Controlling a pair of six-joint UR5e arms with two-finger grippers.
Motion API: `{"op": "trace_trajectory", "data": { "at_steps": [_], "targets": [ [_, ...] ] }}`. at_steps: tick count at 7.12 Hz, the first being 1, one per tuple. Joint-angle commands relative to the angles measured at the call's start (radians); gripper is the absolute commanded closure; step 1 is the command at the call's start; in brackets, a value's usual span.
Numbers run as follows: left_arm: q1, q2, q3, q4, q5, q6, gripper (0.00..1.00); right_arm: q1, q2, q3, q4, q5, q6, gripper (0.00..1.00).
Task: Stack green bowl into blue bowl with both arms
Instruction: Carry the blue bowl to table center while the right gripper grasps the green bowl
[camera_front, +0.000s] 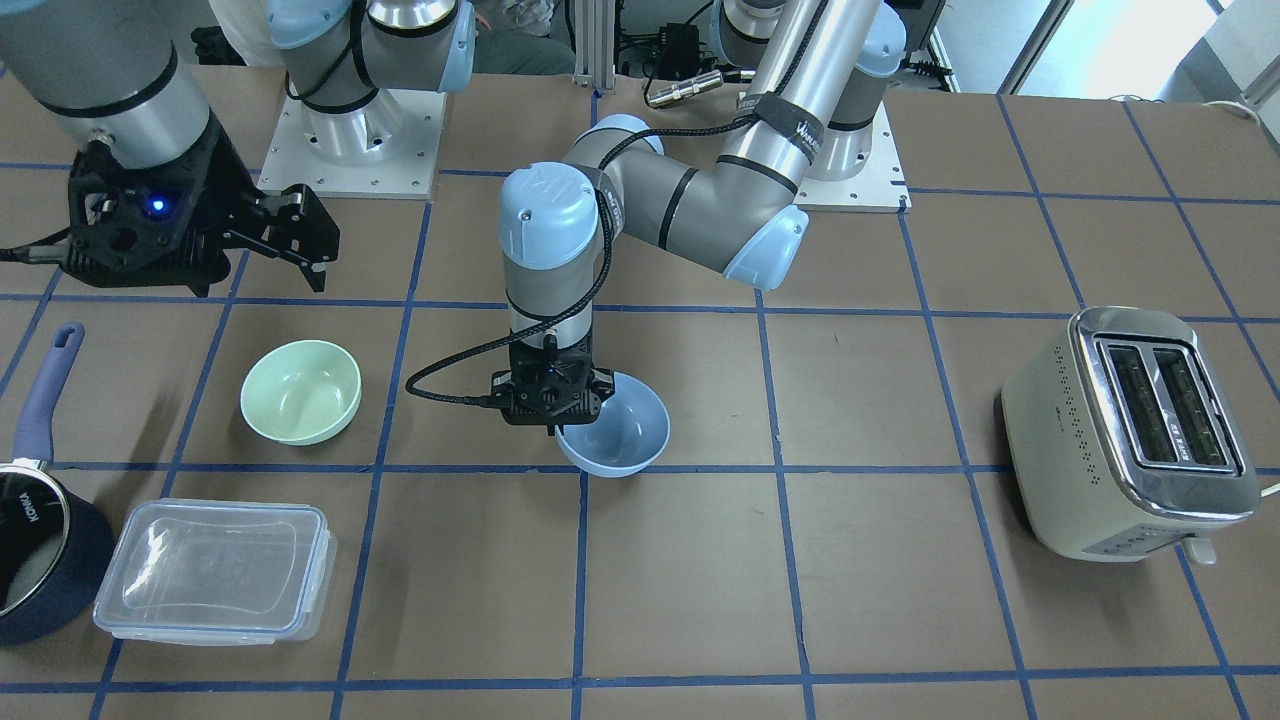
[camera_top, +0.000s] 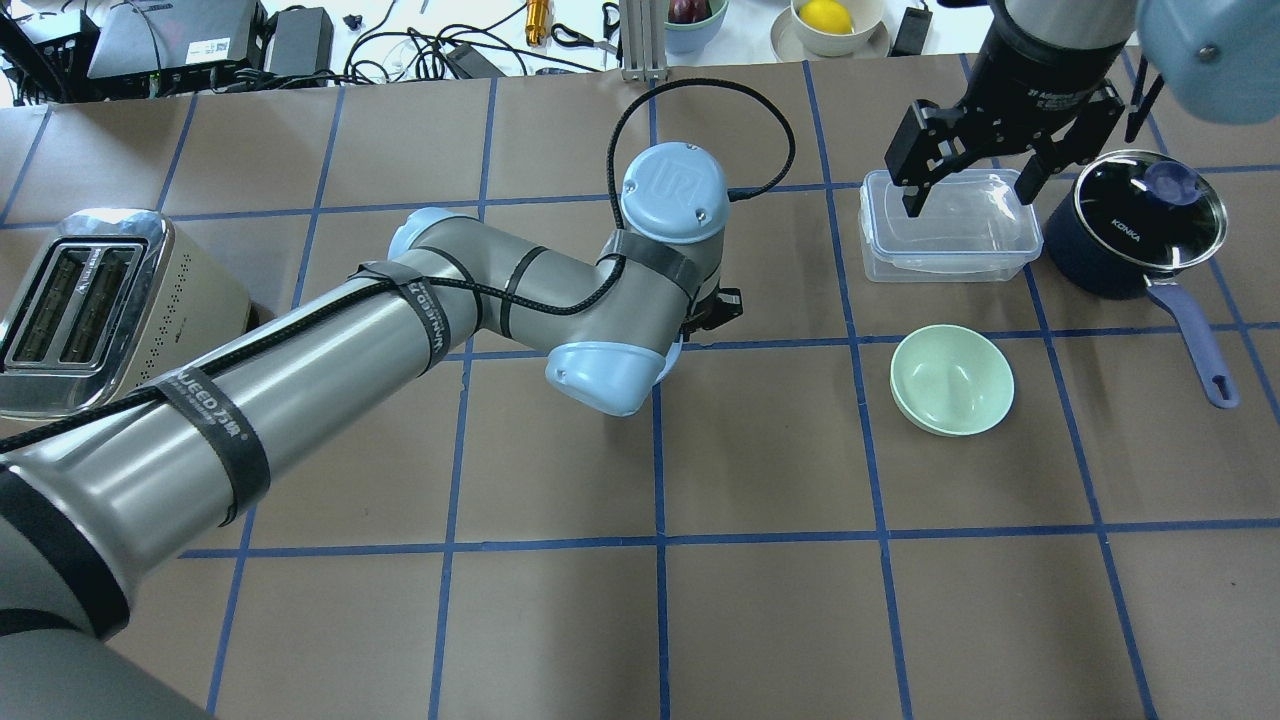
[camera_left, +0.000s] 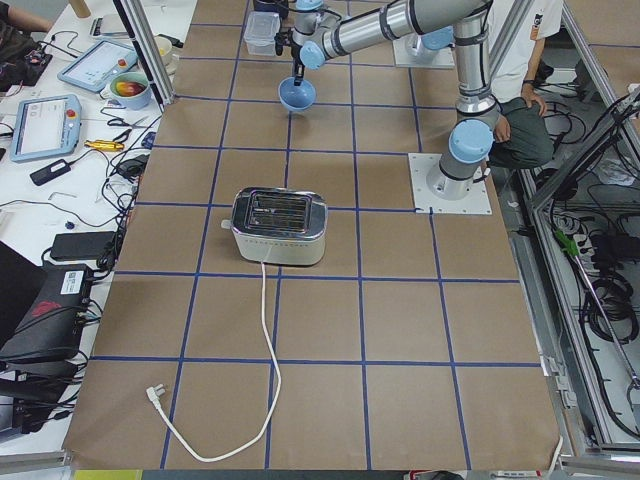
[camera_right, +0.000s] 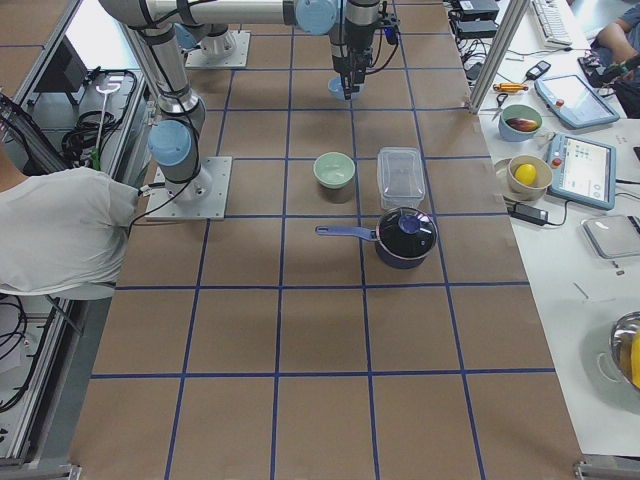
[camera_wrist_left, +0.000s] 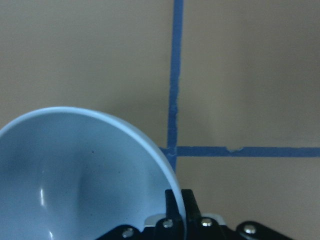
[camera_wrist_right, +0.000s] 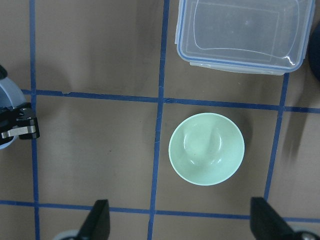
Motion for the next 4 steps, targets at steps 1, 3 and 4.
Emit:
{"op": "trace_trajectory", "data": {
  "at_steps": [1,3,4],
  "targets": [
    [-0.019,-0.028,0.018,-0.021,0.004,-0.016,0.89,-0.118,0.011,0.215,-0.184,0.009,-0.067,0.00],
    [-0.019,-0.034,0.018,-0.009,0.007,-0.004,0.01,-0.211,0.032,0.425,-0.443,0.007,-0.153,0.00],
    [-0.009,-0.025,0.031,-0.006,0.003,0.004,0.00,-0.223,0.064,0.514,-0.598,-0.004,-0.193,0.00]
  ]
}}
